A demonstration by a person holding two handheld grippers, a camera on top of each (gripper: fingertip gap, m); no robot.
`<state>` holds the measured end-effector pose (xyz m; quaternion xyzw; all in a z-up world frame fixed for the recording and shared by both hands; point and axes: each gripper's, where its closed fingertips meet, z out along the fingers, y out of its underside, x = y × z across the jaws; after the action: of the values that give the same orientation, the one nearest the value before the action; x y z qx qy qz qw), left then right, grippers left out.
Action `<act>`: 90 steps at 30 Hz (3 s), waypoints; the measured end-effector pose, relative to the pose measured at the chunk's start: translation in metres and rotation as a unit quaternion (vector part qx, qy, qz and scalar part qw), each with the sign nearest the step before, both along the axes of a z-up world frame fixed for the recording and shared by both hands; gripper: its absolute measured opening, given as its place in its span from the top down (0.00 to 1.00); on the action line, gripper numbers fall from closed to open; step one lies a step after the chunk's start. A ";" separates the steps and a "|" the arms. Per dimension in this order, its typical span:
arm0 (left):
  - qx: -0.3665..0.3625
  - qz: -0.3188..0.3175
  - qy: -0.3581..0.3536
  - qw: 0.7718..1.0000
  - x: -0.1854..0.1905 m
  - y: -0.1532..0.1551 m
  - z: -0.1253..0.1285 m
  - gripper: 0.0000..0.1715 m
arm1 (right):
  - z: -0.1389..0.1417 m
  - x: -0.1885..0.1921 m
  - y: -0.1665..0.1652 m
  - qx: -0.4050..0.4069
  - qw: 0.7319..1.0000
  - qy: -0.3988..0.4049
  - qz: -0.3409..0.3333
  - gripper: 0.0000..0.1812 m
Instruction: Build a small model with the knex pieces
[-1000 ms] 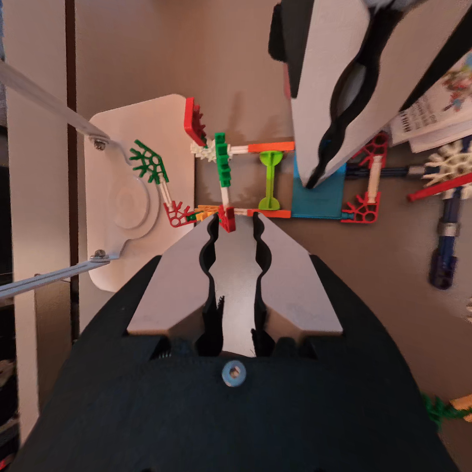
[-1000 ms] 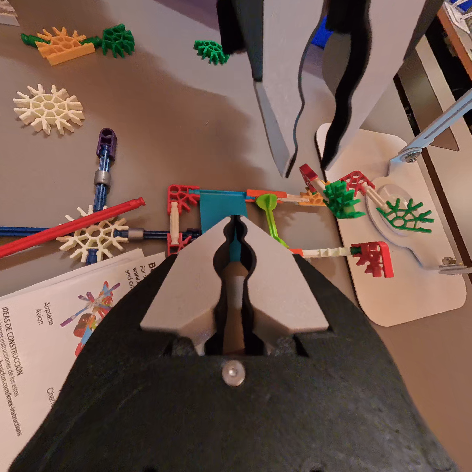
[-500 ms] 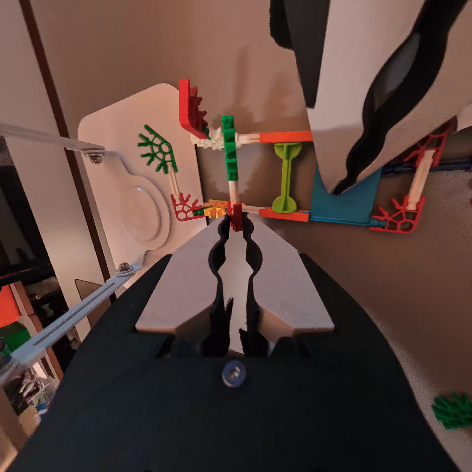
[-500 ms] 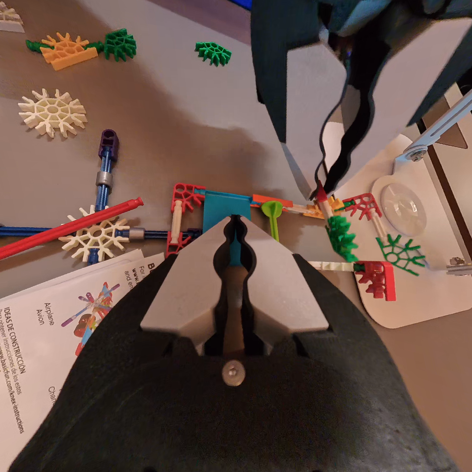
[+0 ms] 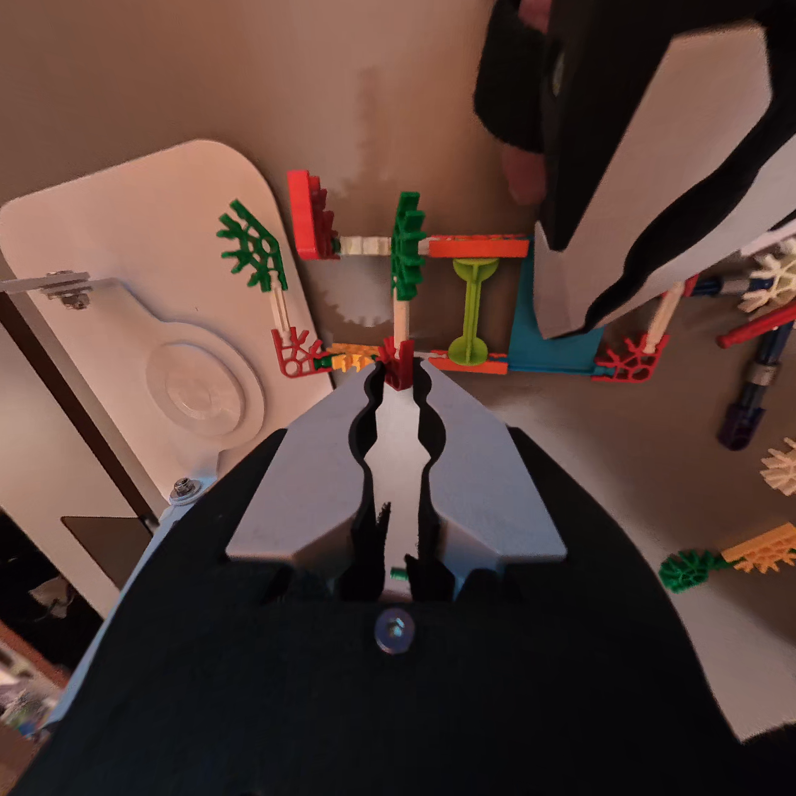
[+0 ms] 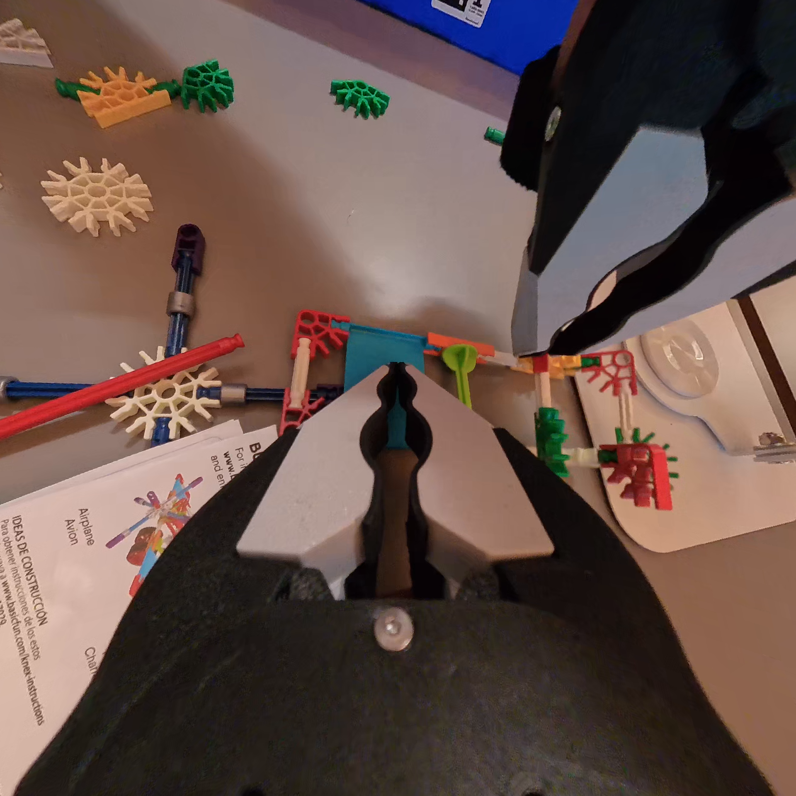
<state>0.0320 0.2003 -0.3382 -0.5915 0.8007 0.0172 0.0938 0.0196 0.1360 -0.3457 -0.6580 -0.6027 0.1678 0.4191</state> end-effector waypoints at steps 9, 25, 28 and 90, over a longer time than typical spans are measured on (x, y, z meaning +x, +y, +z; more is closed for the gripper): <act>-0.004 0.068 -0.251 0.966 0.022 0.016 0.051 0.83 | 0.065 0.032 0.024 0.029 0.990 0.120 -0.064 0.98; -0.082 0.158 -0.313 0.933 0.038 0.044 0.002 0.91 | 0.011 0.047 0.051 0.040 0.992 0.012 -0.122 0.97; -0.081 0.155 -0.343 0.923 0.035 0.042 0.003 0.92 | 0.012 0.047 0.049 0.019 0.993 0.019 -0.116 0.98; -0.043 0.034 -0.406 0.912 0.021 -0.001 -0.002 0.87 | 0.010 0.028 0.005 -0.097 0.994 0.031 -0.024 0.92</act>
<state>0.0535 0.1995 -0.3407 -0.5781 0.6726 -0.2555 0.3851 0.0478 0.1411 -0.3358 -0.7045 -0.5540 0.2357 0.3759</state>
